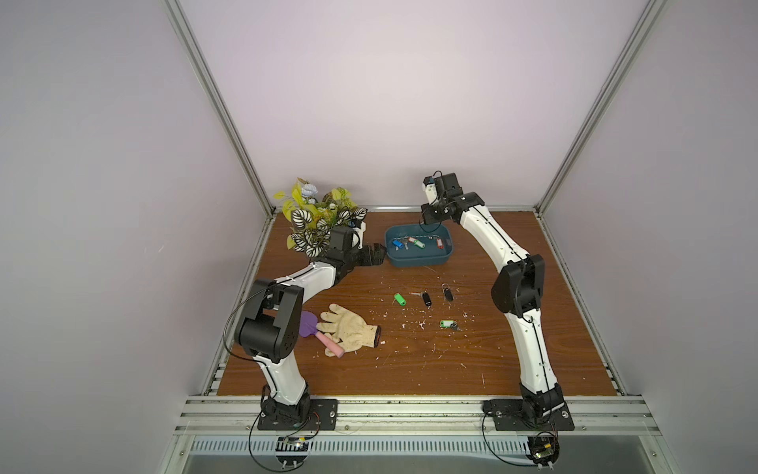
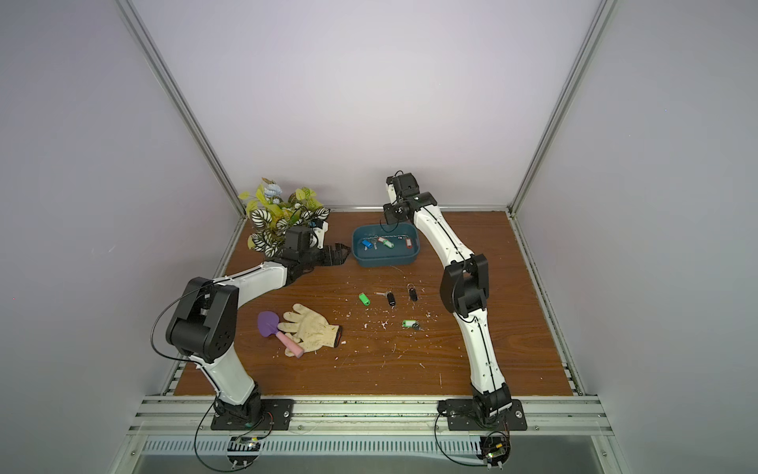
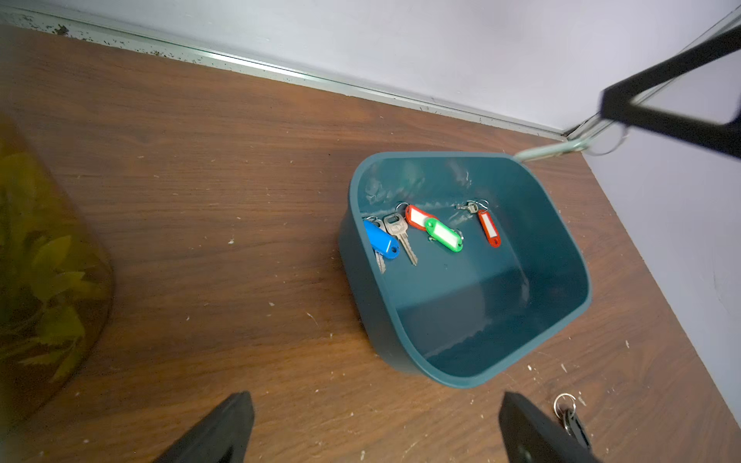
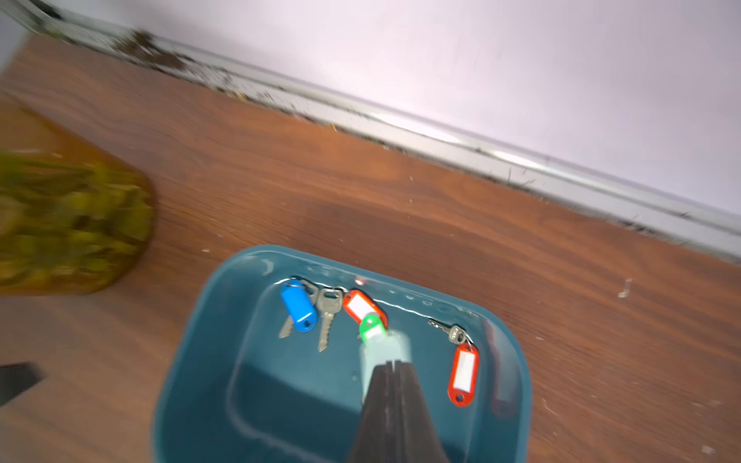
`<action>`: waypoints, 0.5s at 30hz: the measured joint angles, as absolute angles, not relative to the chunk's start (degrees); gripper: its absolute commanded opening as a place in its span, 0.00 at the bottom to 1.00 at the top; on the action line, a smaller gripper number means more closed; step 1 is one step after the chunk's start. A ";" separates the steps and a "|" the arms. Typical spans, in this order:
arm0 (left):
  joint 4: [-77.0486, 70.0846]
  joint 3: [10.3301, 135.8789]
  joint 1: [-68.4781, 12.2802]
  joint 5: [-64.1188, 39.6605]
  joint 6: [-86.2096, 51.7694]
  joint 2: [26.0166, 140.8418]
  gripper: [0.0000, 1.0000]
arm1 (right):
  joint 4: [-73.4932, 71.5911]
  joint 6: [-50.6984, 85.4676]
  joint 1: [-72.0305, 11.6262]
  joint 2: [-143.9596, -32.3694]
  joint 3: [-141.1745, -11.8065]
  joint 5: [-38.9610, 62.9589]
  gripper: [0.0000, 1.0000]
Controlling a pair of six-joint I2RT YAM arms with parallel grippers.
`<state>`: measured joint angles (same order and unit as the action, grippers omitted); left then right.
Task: Take the keys out of the storage box
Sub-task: Pick up the key from the storage box, then place the key at the center of the board.
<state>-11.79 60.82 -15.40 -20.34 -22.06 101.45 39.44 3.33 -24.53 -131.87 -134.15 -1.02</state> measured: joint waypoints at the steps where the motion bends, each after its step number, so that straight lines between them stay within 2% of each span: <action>1: -11.79 60.82 -15.38 -20.34 -22.06 101.45 0.99 | 38.98 3.09 -24.67 -129.25 -131.70 -0.99 0.00; 6: -12.32 60.77 -15.38 -20.45 -22.24 101.41 0.99 | 33.01 1.85 -26.24 -112.53 -109.14 0.47 0.00; 11: -13.28 60.03 -15.38 -20.49 -22.48 100.82 0.99 | 24.36 0.84 -31.51 -93.27 -79.81 10.33 0.00; 15: -13.67 59.59 -15.40 -20.51 -22.59 100.14 1.00 | 18.24 0.91 -36.47 -84.95 -62.81 18.87 0.00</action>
<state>-13.67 59.59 -15.40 -20.51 -22.59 100.14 18.24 0.91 -36.47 -84.95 -62.81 18.87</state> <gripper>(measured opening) 0.995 0.049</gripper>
